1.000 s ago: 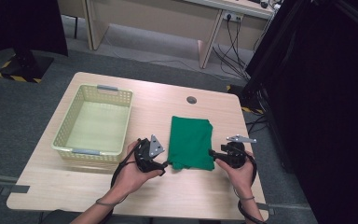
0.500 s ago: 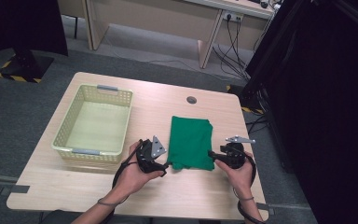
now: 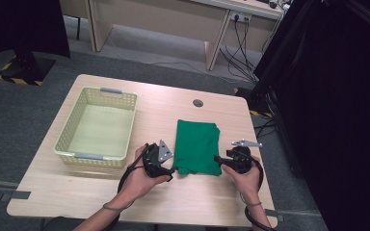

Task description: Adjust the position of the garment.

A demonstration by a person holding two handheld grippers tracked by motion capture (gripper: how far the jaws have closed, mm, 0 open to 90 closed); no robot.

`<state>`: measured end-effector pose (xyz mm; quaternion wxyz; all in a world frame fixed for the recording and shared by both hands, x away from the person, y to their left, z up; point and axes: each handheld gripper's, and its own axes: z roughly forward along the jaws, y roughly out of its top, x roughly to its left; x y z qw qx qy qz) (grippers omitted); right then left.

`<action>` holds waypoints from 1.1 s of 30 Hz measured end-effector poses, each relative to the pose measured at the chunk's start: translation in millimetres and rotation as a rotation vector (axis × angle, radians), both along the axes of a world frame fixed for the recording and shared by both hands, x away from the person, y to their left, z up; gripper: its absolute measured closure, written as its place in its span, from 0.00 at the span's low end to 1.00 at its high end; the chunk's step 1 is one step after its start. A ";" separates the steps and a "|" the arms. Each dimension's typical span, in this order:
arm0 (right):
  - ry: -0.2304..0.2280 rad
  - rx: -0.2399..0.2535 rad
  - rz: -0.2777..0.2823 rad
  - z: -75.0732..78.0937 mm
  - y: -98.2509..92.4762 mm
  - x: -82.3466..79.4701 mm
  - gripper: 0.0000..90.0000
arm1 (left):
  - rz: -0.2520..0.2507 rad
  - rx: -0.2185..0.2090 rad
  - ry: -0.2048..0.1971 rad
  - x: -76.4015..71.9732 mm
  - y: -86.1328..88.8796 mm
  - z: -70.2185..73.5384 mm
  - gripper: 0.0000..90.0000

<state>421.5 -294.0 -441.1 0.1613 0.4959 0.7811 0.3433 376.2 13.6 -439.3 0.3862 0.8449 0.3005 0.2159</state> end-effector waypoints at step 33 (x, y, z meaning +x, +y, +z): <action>0.041 -0.121 0.099 -18.7 18.0 -11.9 0.57 | -0.099 0.038 0.092 16.0 -31.7 -28.7 0.36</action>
